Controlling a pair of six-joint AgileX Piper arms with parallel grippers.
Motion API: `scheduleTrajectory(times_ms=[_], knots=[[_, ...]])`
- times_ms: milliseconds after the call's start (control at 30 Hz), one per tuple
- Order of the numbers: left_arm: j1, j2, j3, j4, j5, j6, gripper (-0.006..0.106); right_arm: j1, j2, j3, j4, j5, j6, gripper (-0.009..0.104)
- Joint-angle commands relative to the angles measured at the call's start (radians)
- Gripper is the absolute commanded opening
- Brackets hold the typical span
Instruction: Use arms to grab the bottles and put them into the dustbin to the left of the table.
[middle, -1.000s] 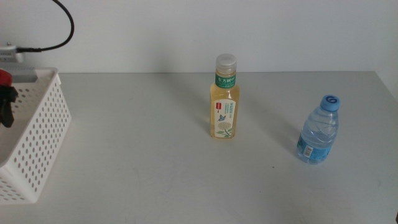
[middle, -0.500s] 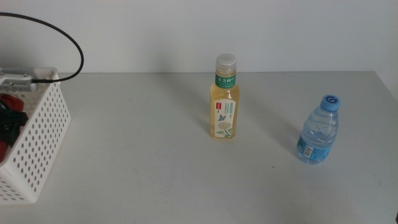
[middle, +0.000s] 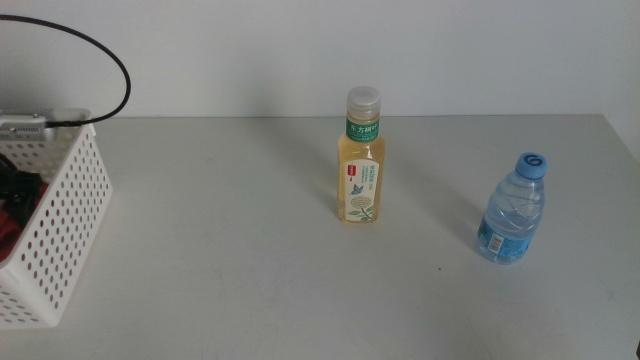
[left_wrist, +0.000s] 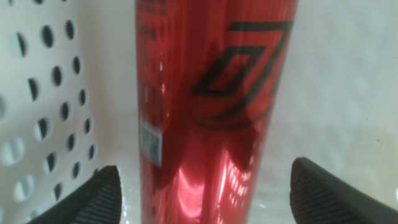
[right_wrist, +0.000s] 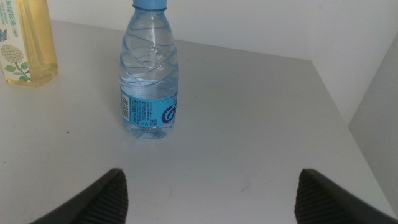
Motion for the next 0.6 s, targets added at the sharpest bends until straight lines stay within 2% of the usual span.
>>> scheduleTrajectory(times_ms=[0, 200, 433, 567], knots=[[0.001, -0.074, -0.059, 0.0, 0.069, -0.018, 0.094, -0.005, -0.022, -0.01, -0.005, -0.071, -0.012, 0.07], [-0.021, -0.163, -0.097, -0.08, 0.124, -0.045, 0.094, -0.005, -0.022, -0.01, -0.005, -0.071, -0.012, 0.07], [-0.124, -0.352, -0.057, -0.083, 0.12, -0.064, 0.092, -0.005, -0.022, -0.01, -0.005, -0.071, -0.012, 0.07], [-0.212, -0.482, 0.029, -0.103, 0.021, -0.082, 0.092, -0.005, -0.022, -0.01, -0.005, -0.071, -0.012, 0.07]])
